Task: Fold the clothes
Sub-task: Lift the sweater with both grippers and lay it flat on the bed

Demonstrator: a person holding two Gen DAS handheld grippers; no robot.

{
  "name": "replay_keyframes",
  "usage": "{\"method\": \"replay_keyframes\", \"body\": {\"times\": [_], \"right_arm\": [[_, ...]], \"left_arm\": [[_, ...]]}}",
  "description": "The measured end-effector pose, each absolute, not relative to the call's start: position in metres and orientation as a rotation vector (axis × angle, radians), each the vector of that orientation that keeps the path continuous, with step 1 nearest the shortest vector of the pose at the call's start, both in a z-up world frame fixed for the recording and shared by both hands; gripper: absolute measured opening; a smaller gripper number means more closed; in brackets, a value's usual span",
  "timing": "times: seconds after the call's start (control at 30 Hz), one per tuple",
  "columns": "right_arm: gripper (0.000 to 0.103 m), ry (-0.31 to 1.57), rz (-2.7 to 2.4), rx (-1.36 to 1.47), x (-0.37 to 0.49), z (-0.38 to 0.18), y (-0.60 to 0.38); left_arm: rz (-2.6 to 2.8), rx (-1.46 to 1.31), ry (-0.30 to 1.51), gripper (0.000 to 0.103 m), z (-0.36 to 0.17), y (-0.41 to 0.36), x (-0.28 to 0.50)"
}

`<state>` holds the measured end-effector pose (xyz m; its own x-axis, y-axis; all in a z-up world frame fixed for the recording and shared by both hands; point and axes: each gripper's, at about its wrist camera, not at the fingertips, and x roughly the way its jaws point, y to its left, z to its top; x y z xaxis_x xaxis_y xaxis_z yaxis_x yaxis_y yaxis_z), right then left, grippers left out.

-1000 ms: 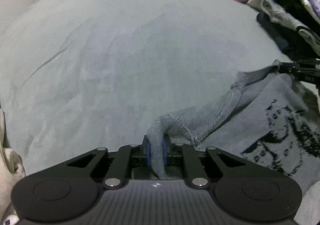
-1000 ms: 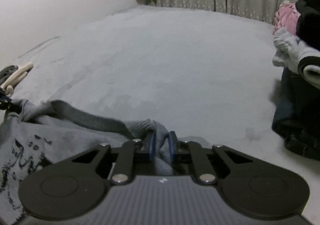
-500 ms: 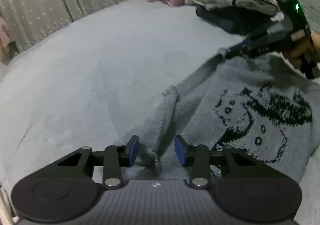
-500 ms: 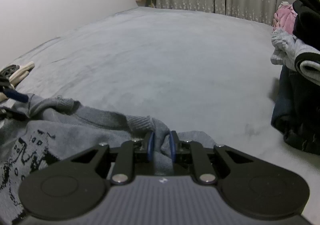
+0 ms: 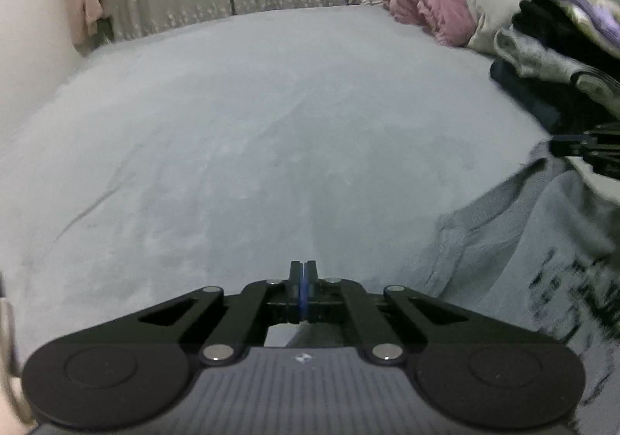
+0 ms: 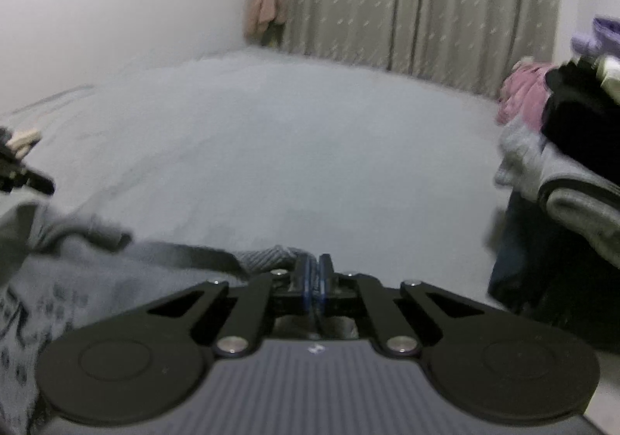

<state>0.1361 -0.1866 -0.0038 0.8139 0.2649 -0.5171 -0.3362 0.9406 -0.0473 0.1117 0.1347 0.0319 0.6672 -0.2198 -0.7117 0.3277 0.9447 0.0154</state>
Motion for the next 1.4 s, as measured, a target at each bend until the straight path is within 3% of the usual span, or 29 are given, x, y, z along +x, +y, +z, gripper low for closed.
{"method": "replay_keyframes", "body": {"times": [0.13,0.17,0.2,0.3,0.43,0.5,0.6,0.8,0.93,1.07,1.13,1.2,1.4], "right_arm": [[0.005,0.581,0.353,-0.17,0.137,-0.005,-0.182],[0.01,0.594,0.356,-0.172,0.136,-0.007,-0.182],[0.011,0.606,0.36,-0.175,0.136,-0.008,-0.183],[0.031,0.635,0.375,-0.167,0.133,-0.01,-0.19],[0.04,0.635,0.382,-0.163,0.134,-0.008,-0.196],[0.048,0.63,0.394,-0.158,0.136,-0.007,-0.198],[0.059,0.635,0.468,-0.161,0.149,-0.008,-0.194],[0.064,0.666,0.535,-0.114,0.183,-0.013,-0.19],[0.064,0.683,0.62,0.033,0.197,-0.012,-0.206],[0.059,0.734,0.64,-0.011,0.202,-0.018,-0.202],[0.042,0.759,0.64,-0.052,0.203,-0.024,-0.194],[0.013,0.776,0.649,-0.093,0.201,-0.03,-0.186],[0.004,0.626,0.522,-0.129,0.176,-0.02,-0.183]], "left_arm": [[-0.416,0.239,0.767,0.018,0.034,0.114,0.096],[-0.431,0.262,0.77,0.032,0.032,0.108,0.094],[-0.451,0.305,0.771,0.036,0.028,0.101,0.09],[-0.461,0.394,0.782,0.036,0.014,0.083,0.085],[-0.419,0.421,0.808,0.033,0.0,0.079,0.089],[-0.394,0.367,0.822,0.013,-0.002,0.084,0.095],[-0.367,0.289,0.833,0.004,-0.001,0.094,0.1],[-0.254,0.216,0.81,0.002,0.007,0.11,0.107],[-0.178,0.152,0.835,0.002,0.011,0.133,0.12],[-0.16,0.101,0.854,0.002,0.01,0.148,0.123],[-0.151,0.055,0.858,0.002,0.009,0.152,0.129],[-0.138,0.032,0.849,0.002,0.009,0.154,0.132],[-0.062,0.026,0.733,0.001,0.025,0.154,0.138]]}}
